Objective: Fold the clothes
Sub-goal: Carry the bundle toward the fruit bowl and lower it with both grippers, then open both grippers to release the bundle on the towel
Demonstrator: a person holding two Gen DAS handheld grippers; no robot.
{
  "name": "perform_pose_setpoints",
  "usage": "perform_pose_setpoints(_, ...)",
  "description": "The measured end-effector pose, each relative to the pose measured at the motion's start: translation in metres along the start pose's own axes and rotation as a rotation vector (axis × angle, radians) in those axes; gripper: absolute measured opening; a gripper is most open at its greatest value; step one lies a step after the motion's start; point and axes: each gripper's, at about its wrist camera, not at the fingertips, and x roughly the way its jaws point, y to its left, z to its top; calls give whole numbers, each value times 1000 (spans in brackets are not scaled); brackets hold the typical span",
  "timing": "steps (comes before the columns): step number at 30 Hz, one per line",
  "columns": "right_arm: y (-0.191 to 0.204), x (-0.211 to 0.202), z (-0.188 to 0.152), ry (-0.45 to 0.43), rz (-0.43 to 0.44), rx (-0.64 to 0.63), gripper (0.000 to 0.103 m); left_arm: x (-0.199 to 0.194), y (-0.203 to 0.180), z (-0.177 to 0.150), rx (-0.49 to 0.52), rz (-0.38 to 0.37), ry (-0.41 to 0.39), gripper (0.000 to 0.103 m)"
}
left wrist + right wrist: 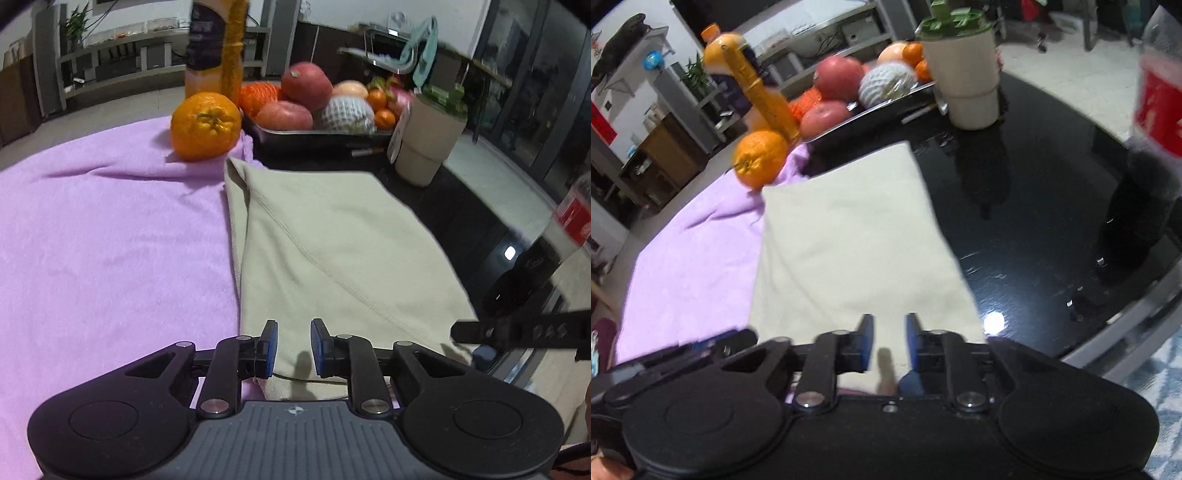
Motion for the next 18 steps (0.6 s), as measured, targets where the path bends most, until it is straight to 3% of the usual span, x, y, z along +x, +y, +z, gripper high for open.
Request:
perform_pose_setpoints(2, 5, 21, 0, 111, -39, -29, 12, 22, -4, -2, 6, 35, 108, 26)
perform_pose_setpoints(5, 9, 24, 1, 125, -54, -48, 13, 14, -5, -1, -5, 49, 125, 27)
perform_pose_setpoints(7, 7, 15, 0, 84, -25, -16, 19, 9, -5, -1, -16, 57, 137, 28)
perform_pose_setpoints(9, 6, 0, 4, -10, 24, 36, 29, -11, -2, 1, -75, 31, 137, 36)
perform_pose_setpoints(12, 16, -31, -2, -123, 54, 101, 39, -49, -8, 4, -71, 43, 75, 42)
perform_pose_setpoints(15, 34, -56, -17, -148, 60, 103, 47, -86, -9, 6, -51, 53, 33, 50)
perform_pose_setpoints(17, 46, -74, -26, -150, 61, 91, 50, -107, -10, 3, -42, 46, 8, 68)
perform_pose_setpoints(18, 52, -83, -29, -152, 62, 83, 52, -117, -11, 1, -36, 43, -4, 71)
